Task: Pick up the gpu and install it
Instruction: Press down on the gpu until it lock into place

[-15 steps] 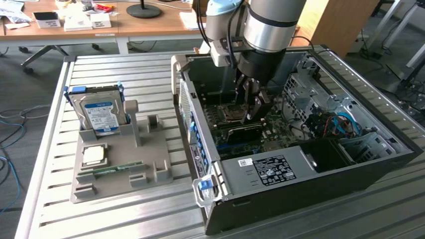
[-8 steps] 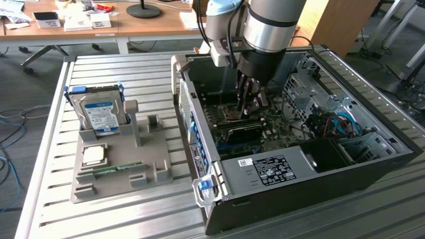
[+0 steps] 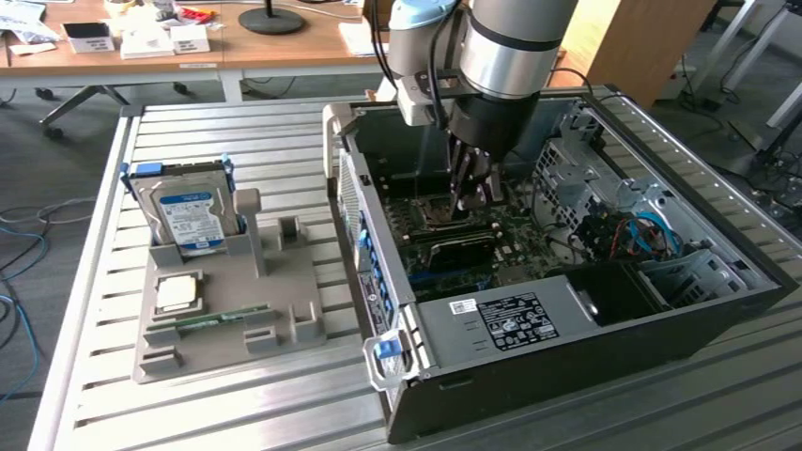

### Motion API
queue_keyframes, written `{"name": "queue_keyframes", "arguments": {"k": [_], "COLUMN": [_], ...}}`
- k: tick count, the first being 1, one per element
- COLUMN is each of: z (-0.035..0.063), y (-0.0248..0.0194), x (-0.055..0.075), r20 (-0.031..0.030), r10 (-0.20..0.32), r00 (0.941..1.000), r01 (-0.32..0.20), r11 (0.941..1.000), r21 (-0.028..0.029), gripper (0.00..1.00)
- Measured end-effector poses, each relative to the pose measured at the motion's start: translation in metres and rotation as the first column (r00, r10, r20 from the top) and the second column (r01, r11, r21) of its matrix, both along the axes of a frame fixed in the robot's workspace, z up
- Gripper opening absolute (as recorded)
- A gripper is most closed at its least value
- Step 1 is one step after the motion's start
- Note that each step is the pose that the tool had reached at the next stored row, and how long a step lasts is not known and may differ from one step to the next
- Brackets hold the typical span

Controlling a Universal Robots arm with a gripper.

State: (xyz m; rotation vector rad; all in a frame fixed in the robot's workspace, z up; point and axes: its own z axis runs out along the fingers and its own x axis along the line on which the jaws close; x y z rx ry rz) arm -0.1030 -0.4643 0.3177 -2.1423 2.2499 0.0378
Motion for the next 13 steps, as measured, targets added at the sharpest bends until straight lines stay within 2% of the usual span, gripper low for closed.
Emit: {"name": "queue_keyframes", "arguments": {"k": [7, 13], "z": [-0.0002, -0.0045], "y": [0.0, 0.0], "x": [0.0, 0.0], "r20": [-0.0001, -0.0001], "r10": [0.0, 0.0], "r00": [1.0, 1.0], "r01": [0.0, 0.0], "r11": [1.0, 1.0], "r21": [-0.0001, 0.0], "gripper": [0.11, 0.11]}}
